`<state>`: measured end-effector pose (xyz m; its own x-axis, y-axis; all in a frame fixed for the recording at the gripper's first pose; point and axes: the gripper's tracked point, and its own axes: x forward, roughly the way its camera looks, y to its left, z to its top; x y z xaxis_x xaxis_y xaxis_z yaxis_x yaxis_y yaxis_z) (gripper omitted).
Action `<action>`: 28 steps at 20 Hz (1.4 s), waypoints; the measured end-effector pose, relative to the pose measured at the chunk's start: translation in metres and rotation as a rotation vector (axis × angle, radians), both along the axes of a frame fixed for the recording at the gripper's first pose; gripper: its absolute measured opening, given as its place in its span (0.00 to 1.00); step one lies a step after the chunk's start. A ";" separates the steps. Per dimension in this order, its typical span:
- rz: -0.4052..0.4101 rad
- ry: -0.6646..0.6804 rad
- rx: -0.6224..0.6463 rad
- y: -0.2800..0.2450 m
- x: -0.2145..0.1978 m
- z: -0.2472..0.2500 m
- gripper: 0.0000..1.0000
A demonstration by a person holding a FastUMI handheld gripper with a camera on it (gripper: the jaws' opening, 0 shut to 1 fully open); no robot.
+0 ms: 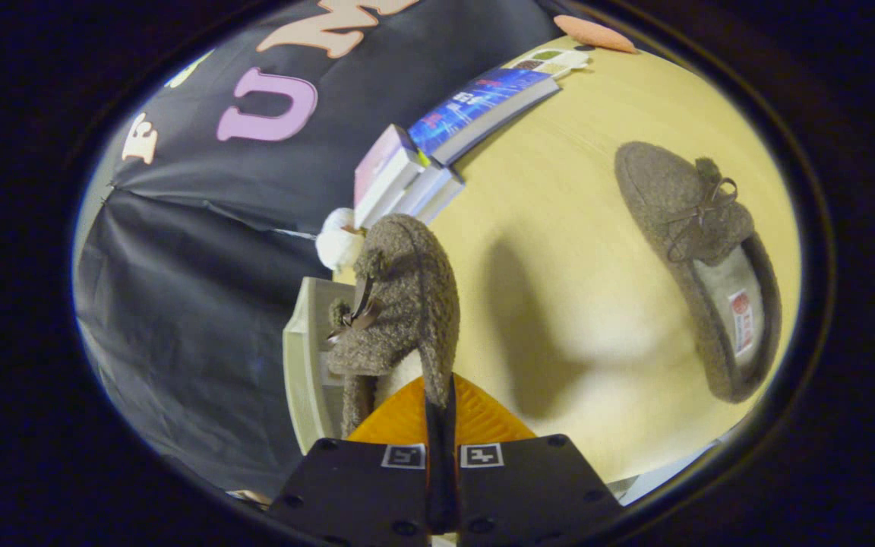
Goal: Open the storage box then place both shoes into the box .Put the left shoe in first, then the right shoe, with the right side of both shoes facing outward in a uniform manner.
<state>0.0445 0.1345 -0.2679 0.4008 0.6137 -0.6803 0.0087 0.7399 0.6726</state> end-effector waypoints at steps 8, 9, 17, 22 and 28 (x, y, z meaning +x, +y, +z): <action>0.093 -0.024 0.164 0.068 -0.036 0.096 0.03; 0.104 -0.017 0.182 0.079 -0.040 0.100 0.03; 0.173 0.046 0.129 0.151 -0.058 0.073 0.03; 0.180 0.075 0.054 0.186 -0.056 0.046 0.03; 0.197 0.117 -0.098 0.206 -0.060 0.007 0.03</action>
<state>-0.0158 0.3407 -0.2611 0.1951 0.6011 -0.7750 -0.0687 0.7966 0.6006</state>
